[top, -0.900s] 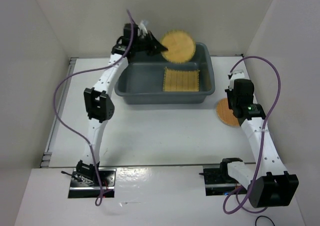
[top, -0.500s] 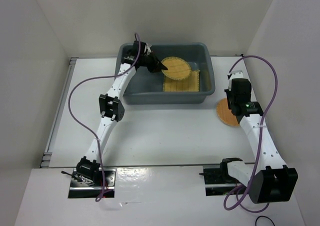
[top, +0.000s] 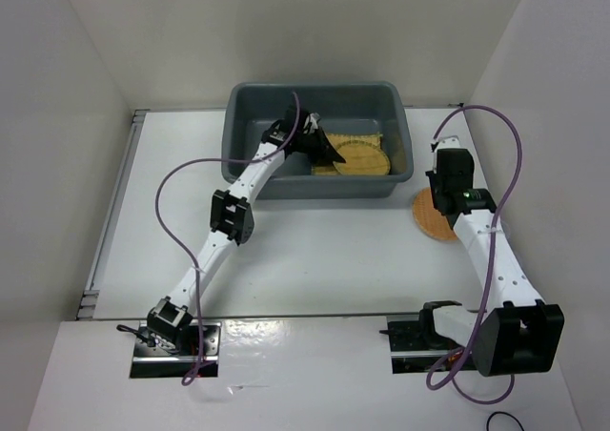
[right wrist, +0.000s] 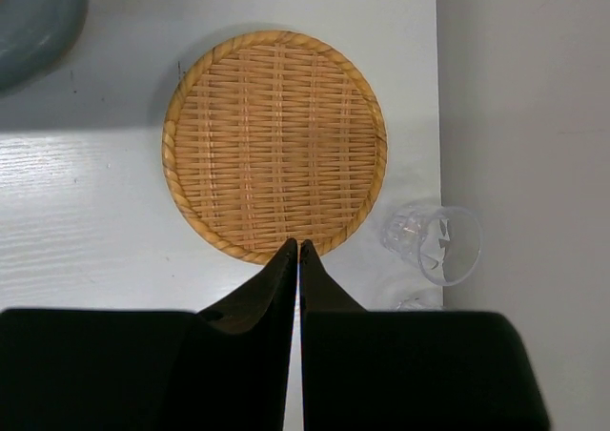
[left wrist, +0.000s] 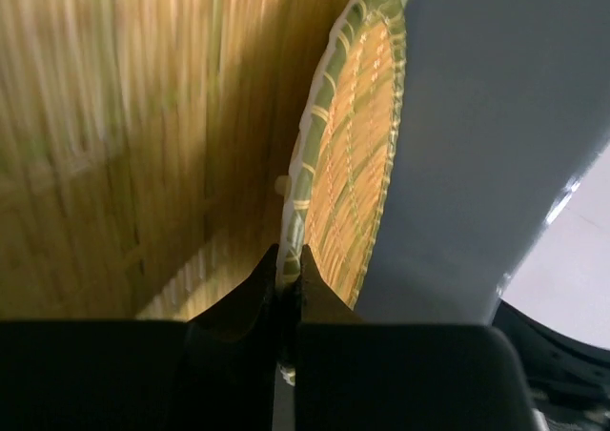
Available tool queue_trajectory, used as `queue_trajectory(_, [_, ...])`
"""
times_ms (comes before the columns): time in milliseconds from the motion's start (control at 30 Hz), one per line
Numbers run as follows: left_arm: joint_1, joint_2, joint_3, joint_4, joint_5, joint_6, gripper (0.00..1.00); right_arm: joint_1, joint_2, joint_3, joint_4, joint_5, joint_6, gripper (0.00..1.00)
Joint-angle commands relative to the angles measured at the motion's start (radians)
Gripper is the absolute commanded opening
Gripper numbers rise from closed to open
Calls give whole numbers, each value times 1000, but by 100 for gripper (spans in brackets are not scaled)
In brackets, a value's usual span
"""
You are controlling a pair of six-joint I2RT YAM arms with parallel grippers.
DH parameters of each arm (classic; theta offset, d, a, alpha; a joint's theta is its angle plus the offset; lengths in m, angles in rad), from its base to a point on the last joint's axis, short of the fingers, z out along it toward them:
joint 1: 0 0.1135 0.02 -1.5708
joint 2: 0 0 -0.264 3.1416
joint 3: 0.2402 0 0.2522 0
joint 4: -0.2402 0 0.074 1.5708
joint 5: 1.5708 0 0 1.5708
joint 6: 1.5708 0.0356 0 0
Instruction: Place the mixed dishes into the plastic bin
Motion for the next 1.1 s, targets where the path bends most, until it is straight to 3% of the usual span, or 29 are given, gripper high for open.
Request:
queue_trajectory(0, [0,-2,27,34,46,3,5,7,16,3,37,24,22,7])
queue_trajectory(200, [20,-2,36,23,37,23,14,7,34,12,37,24,22,7])
queue_trajectory(267, [31,-2,36,14,37,23,21,7,34,12,37,24,22,7])
queue_trajectory(300, [31,-2,36,5,37,23,31,7,44,12,37,24,22,7])
queue_trajectory(333, [42,-2,36,5,37,32,50,7,44,12,37,24,22,7])
queue_trajectory(433, [51,-14,36,5,37,32,69,7,44,12,37,24,22,7])
queue_trajectory(467, [60,-25,36,5,37,32,71,7,44,12,37,24,22,7])
queue_trajectory(600, [71,-78,36,107,69,3,100,7,44,12,37,24,22,7])
queue_trajectory(733, [91,-198,36,206,78,-19,100,7,53,12,37,24,22,7])
queue_trajectory(867, [91,-379,36,197,17,78,100,7,53,12,37,24,22,7])
queue_trajectory(967, [4,-501,36,21,-58,265,100,7,53,12,37,34,22,5])
queue_trajectory(1000, [-63,-540,36,-114,-87,367,100,7,53,12,37,34,22,0])
queue_trajectory(1067, [-137,-549,36,-299,-197,446,100,7,53,3,46,34,22,0])
